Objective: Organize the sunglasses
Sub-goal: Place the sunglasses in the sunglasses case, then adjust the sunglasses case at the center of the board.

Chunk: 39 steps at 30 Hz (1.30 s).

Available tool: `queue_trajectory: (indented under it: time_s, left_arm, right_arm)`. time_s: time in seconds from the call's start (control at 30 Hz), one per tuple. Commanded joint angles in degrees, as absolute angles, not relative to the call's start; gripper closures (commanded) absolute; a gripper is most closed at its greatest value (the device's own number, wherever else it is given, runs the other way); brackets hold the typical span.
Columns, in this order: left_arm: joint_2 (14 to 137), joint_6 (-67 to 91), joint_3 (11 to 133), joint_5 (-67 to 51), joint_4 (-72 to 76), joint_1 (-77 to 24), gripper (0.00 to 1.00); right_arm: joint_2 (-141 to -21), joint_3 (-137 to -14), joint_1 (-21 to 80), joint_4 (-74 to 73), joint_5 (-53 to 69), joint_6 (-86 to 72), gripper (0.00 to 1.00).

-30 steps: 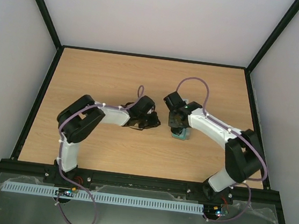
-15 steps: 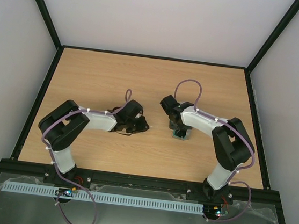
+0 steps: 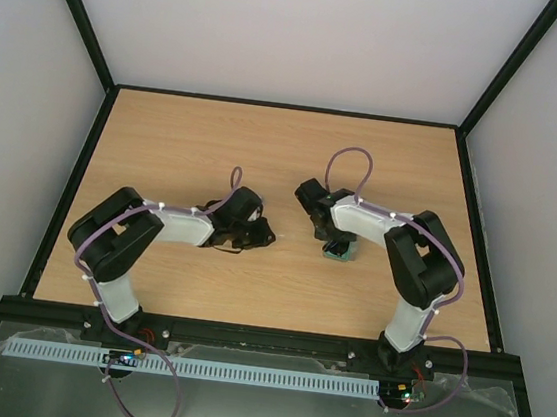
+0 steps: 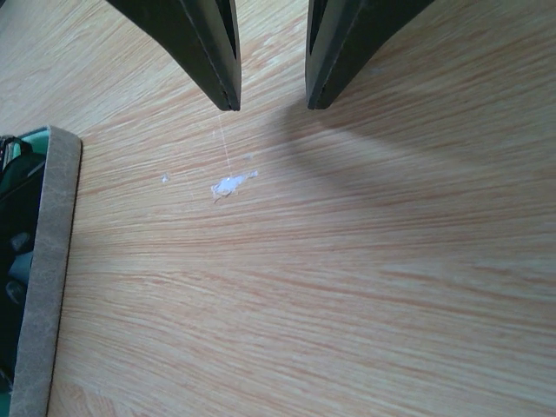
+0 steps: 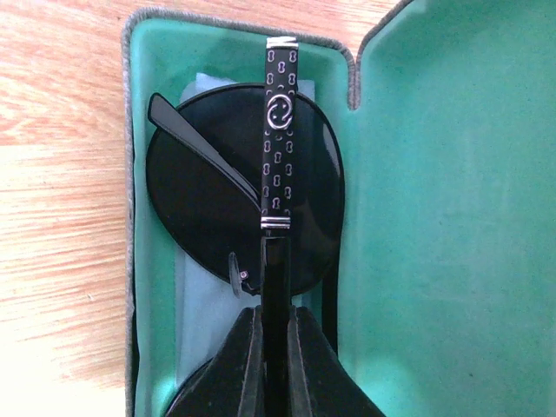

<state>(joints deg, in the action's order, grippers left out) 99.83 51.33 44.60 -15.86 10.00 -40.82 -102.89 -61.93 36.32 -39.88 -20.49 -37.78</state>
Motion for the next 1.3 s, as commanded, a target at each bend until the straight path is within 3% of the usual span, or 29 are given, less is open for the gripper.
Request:
queue_trajectory:
  time_s: [0.0,0.8,0.87,1.03,1.27]
  left_arm:
    - [97.89,49.33,43.03,-16.78,8.96,-40.1,0.76]
    - [97.21,48.75,42.2,-17.14,8.38,-39.29,0.76]
    - [97.23,48.82,42.18,-17.07,8.44,-39.29,0.76]
    - [97.33,49.0,42.22,-16.96,8.59,-39.37,0.76]
    - [99.24,49.93,43.44,-16.7,9.28,-40.22,0.76]
  right_arm:
    - [-104.63,-63.37,35.75,-38.9,-21.76,-40.73,0.99]
    - [-105.04,-63.51,35.68,-37.2,-22.27,-39.29,0.96]
    - [-103.36,-64.38,35.68,-38.49,-22.86,-39.14,0.9]
    - [-98.36,-67.64,35.73,-41.62,-23.16,-38.04,0.61]
    - [-92.45,-69.13,35.54,-41.49,-22.18,-36.67,0.44]
